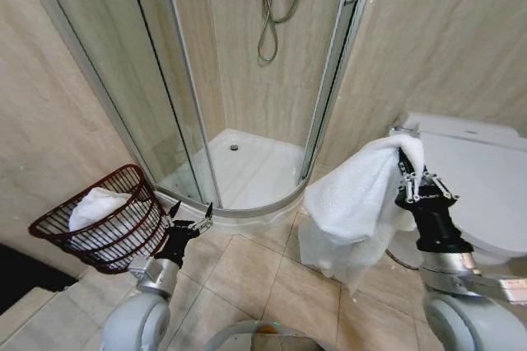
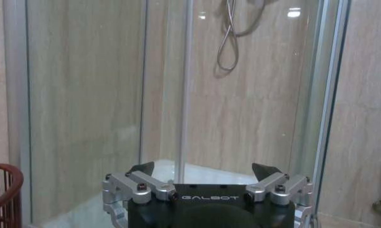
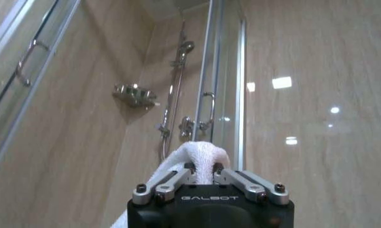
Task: Discard the used towel into the hamper.
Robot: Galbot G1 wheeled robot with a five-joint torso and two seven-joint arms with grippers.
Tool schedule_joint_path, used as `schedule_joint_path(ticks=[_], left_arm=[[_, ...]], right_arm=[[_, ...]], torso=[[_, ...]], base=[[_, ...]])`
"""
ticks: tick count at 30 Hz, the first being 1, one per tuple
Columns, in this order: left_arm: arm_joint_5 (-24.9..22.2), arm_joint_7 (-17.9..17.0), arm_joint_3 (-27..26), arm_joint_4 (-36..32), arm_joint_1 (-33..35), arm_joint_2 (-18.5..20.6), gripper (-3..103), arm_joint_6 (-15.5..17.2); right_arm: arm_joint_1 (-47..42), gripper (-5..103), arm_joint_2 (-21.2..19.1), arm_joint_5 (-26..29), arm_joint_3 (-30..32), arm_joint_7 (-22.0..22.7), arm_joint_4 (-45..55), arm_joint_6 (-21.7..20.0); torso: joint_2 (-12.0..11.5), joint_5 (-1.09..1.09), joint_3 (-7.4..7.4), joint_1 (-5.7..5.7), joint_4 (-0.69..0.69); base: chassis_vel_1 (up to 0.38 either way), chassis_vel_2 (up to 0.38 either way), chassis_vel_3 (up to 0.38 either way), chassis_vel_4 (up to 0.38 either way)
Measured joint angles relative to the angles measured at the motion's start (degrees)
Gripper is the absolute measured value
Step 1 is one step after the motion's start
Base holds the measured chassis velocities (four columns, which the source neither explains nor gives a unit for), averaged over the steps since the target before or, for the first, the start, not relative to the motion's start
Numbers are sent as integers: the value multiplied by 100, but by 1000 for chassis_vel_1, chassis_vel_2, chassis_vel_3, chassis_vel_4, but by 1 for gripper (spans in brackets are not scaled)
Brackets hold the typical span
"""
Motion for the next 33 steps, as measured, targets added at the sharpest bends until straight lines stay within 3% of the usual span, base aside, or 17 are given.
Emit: schedule_joint_path(ticks=[33], left_arm=[[0, 0, 0, 0, 0, 0, 100, 0]], right_arm=[[76, 8, 22, -238, -19, -116, -15, 249]], torso=[[771, 0, 561, 210, -1]], base=[[0, 0, 0, 0]])
